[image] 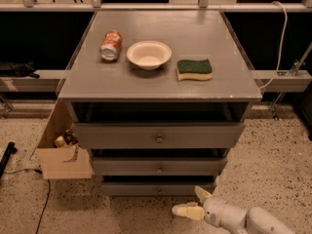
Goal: Open bottom drawer
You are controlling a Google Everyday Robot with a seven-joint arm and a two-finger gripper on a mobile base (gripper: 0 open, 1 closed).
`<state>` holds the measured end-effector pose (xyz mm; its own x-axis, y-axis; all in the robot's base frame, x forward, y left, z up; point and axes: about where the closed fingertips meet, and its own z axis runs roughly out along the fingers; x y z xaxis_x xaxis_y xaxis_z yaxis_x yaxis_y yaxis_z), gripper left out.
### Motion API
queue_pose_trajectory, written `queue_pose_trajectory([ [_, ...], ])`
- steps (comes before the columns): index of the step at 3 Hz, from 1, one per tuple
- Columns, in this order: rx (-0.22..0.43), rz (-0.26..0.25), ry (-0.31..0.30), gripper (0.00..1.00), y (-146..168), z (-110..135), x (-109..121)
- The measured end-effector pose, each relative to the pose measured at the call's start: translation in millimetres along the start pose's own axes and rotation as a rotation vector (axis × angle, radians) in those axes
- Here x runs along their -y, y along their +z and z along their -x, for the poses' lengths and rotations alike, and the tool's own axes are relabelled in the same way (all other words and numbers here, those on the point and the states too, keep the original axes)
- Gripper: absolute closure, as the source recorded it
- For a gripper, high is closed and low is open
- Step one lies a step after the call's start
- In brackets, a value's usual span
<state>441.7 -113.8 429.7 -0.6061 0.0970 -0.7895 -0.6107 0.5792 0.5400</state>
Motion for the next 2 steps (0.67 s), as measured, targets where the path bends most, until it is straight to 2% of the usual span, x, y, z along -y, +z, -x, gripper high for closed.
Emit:
queue_pose_trajectory([
  [1,0.028,-0.039,0.099,0.00,11.1,-19.2,-4.0],
  [2,0.121,-0.160,0.190,0.00,15.7,-36.3,0.7],
])
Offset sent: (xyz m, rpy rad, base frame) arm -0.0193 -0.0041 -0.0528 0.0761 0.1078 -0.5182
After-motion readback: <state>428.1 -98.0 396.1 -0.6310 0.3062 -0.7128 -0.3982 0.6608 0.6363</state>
